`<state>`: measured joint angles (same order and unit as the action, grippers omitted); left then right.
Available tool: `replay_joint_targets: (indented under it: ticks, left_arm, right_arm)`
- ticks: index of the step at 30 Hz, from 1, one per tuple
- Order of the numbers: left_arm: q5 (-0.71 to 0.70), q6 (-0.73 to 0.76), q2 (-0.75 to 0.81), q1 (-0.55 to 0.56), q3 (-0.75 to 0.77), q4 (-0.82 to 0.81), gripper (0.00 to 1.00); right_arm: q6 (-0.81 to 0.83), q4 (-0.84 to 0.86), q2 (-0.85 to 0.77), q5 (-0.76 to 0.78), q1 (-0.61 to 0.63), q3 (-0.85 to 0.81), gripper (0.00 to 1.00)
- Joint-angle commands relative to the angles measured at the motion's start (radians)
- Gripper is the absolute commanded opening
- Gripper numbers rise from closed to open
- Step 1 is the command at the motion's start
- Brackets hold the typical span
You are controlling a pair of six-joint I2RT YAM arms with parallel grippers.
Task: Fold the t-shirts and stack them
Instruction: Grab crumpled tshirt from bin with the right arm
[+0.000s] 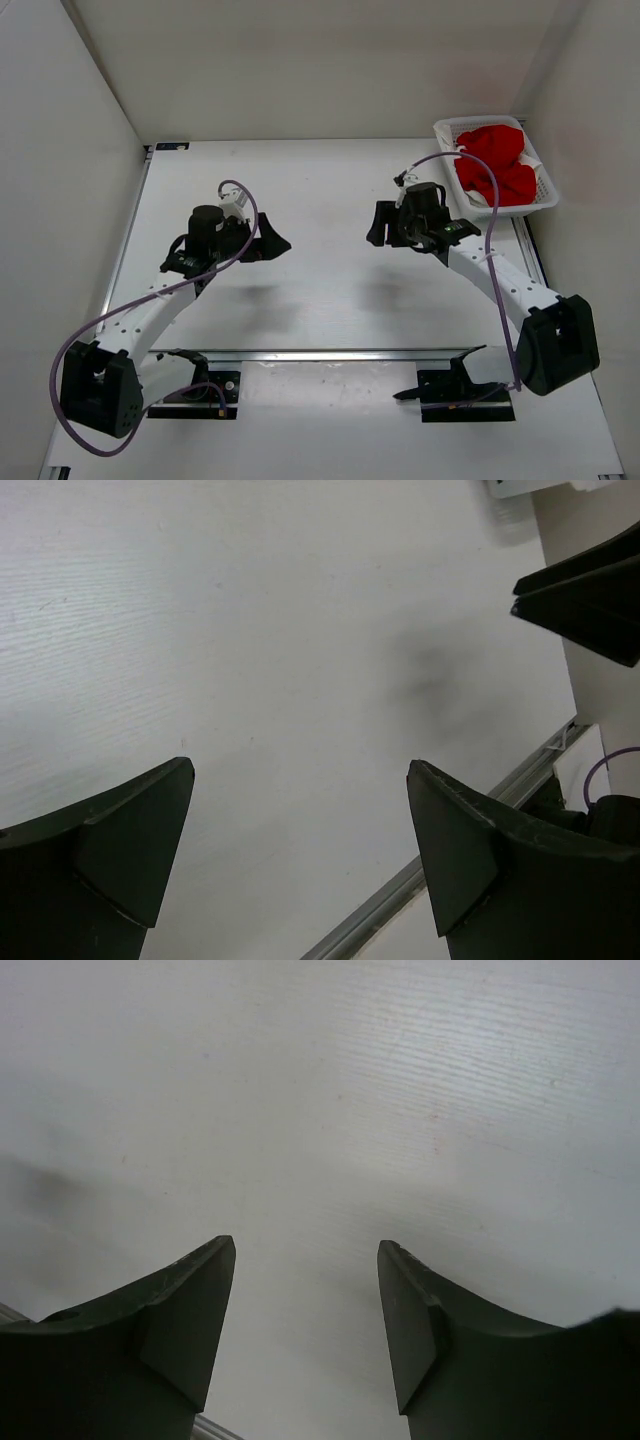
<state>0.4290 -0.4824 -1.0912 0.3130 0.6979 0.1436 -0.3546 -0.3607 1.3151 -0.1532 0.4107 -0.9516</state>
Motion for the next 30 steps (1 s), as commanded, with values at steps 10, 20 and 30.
replay_joint_targets:
  ticks: [10,20,30]
  left_arm:
    - [0.028,0.005,0.07,0.072,0.058,0.0,0.98]
    - [-0.045,-0.107,-0.03,0.093,0.006,-0.068,0.86]
    - [-0.085,-0.117,-0.058,0.175,-0.043,-0.133,0.5]
  right_arm:
    - [0.031,-0.07,0.107,0.012,-0.124,-0.281,0.07]
    - [0.094,-0.186,0.277,0.286,-0.49,-0.608,0.0]
    - [0.2,-0.228,0.659,0.481,-0.599,-0.909,0.46]
